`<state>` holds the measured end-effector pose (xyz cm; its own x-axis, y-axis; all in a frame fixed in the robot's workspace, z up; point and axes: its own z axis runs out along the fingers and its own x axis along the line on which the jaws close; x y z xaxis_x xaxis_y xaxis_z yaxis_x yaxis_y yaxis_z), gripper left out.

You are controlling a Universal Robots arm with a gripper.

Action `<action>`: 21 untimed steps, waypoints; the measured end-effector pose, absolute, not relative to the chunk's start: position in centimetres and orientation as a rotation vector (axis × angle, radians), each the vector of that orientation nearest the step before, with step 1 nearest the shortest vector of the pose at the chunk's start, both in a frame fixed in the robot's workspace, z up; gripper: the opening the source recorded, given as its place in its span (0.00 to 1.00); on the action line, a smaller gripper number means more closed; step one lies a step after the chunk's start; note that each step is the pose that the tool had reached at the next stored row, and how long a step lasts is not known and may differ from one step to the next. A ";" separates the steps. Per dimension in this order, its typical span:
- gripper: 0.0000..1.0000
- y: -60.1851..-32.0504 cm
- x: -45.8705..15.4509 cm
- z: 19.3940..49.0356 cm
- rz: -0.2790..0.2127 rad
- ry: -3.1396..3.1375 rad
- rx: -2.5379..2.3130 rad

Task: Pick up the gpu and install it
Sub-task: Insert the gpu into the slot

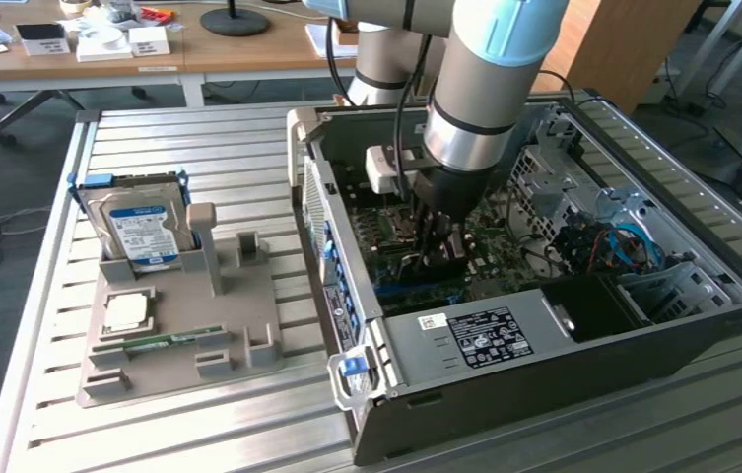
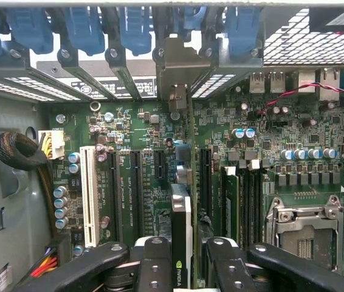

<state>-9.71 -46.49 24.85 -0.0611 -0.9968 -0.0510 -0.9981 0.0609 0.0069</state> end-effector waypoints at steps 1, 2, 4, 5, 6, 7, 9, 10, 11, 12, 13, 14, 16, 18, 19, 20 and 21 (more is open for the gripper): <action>0.27 -46.5 -9.7 24.8 0.062 2.264 -2.130; 0.27 -46.5 -9.7 24.8 0.062 2.264 -2.130; 0.27 -46.5 -9.7 24.8 0.062 2.264 -2.129; 0.27 -46.5 -9.7 24.8 0.062 2.264 -2.129; 0.27 -46.5 -9.7 24.7 0.063 2.263 -2.129; 0.27 -46.5 -9.7 24.7 0.063 2.263 -2.129; 0.27 -46.5 -9.7 24.7 0.063 2.263 -2.129; 0.27 -46.5 -9.7 24.7 0.063 2.263 -2.129; 0.27 -46.5 -9.8 24.7 0.063 2.264 -2.129; 0.27 -46.5 -9.8 24.7 0.063 2.264 -2.129; 0.27 -46.5 -9.8 24.7 0.063 2.264 -2.129; 0.27 -46.5 -9.8 24.7 0.063 2.264 -2.129; 0.27 -46.5 -9.8 24.7 0.063 2.264 -2.129; 0.27 -46.5 -9.8 24.7 0.063 2.264 -2.129; 0.27 -46.5 -9.8 24.7 0.063 2.264 -2.130; 0.27 -46.5 -9.8 24.7 0.063 2.264 -2.130; 0.27 -46.5 -9.8 24.6 0.063 2.264 -2.130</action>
<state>-9.85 -46.49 24.64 -0.0611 -0.9968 -0.0517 -0.9981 0.0608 0.0067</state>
